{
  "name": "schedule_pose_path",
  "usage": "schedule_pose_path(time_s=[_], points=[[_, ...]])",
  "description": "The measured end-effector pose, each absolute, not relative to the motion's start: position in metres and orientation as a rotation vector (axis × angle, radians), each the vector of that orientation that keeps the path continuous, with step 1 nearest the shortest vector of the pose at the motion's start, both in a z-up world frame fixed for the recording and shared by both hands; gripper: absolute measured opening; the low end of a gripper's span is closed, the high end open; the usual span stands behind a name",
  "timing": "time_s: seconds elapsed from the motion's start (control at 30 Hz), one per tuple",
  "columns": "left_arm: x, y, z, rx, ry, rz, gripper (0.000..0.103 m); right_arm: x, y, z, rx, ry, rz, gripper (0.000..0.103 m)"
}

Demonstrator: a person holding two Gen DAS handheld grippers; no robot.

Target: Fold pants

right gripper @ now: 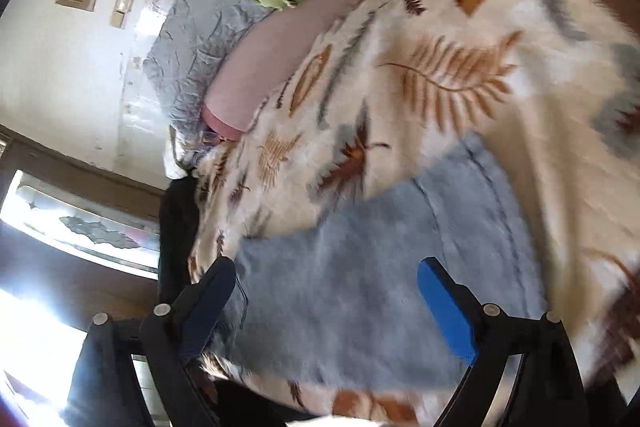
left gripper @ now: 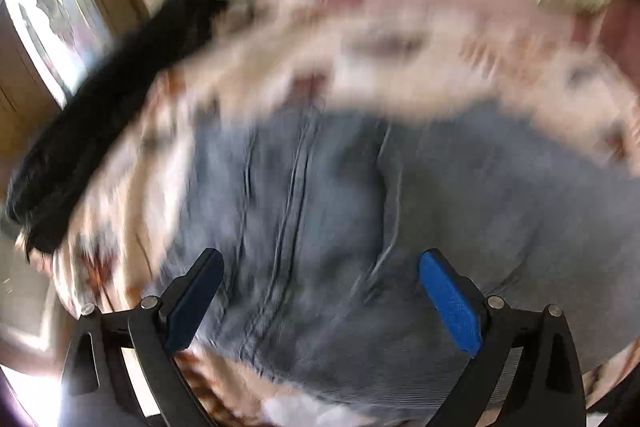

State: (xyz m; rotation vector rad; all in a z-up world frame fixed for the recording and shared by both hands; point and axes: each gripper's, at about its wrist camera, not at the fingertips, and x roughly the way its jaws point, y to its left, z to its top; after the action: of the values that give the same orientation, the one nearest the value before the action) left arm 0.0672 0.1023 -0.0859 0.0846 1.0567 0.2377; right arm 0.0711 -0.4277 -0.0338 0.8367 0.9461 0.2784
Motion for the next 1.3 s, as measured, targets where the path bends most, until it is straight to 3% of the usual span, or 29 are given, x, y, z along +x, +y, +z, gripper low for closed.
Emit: schedule_pose_path(time_s=[0.1, 0.33, 0.43, 0.5, 0.57, 0.67, 0.73, 0.83, 0.87, 1.0, 1.1, 1.3], points=[[0.059, 0.114, -0.085, -0.004, 1.038, 0.211, 0.102, 0.089, -0.44, -0.087, 0.825, 1.117, 0.062, 0.094], [0.061, 0.11, -0.023, 0.033, 0.791, 0.219, 0.102, 0.122, -0.337, 0.013, 0.377, 1.055, 0.217, 0.094], [0.083, 0.119, -0.042, 0.088, 0.852, 0.302, 0.102, 0.161, -0.247, 0.024, 0.198, 1.069, 0.394, 0.091], [0.095, 0.13, -0.079, 0.092, 0.991, 0.327, 0.102, 0.188, -0.196, 0.015, 0.127, 1.111, 0.469, 0.076], [0.087, 0.146, -0.095, -0.035, 0.976, 0.297, 0.102, 0.213, -0.141, -0.005, 0.012, 1.167, 0.527, 0.061], [0.088, 0.149, -0.094, -0.046, 0.98, 0.276, 0.102, 0.253, -0.083, -0.046, -0.119, 1.244, 0.527, 0.051], [0.084, 0.15, -0.096, -0.06, 0.964, 0.264, 0.103, 0.27, -0.06, -0.079, -0.149, 1.315, 0.529, 0.05], [0.084, 0.15, -0.096, -0.054, 0.954, 0.258, 0.103, 0.268, -0.038, -0.101, -0.206, 1.348, 0.588, 0.012], [0.085, 0.151, -0.096, -0.057, 0.953, 0.258, 0.103, 0.262, -0.033, -0.096, -0.244, 1.316, 0.585, 0.007], [0.082, 0.151, -0.095, -0.064, 0.952, 0.253, 0.103, 0.246, -0.02, -0.079, -0.382, 1.17, 0.515, 0.005], [0.081, 0.151, -0.095, -0.062, 0.954, 0.255, 0.103, 0.255, -0.014, -0.105, -0.496, 1.125, 0.388, 0.0], [0.066, 0.158, -0.074, -0.109, 0.854, 0.253, 0.101, 0.251, -0.052, -0.067, -0.209, 1.082, 0.381, 0.002]])
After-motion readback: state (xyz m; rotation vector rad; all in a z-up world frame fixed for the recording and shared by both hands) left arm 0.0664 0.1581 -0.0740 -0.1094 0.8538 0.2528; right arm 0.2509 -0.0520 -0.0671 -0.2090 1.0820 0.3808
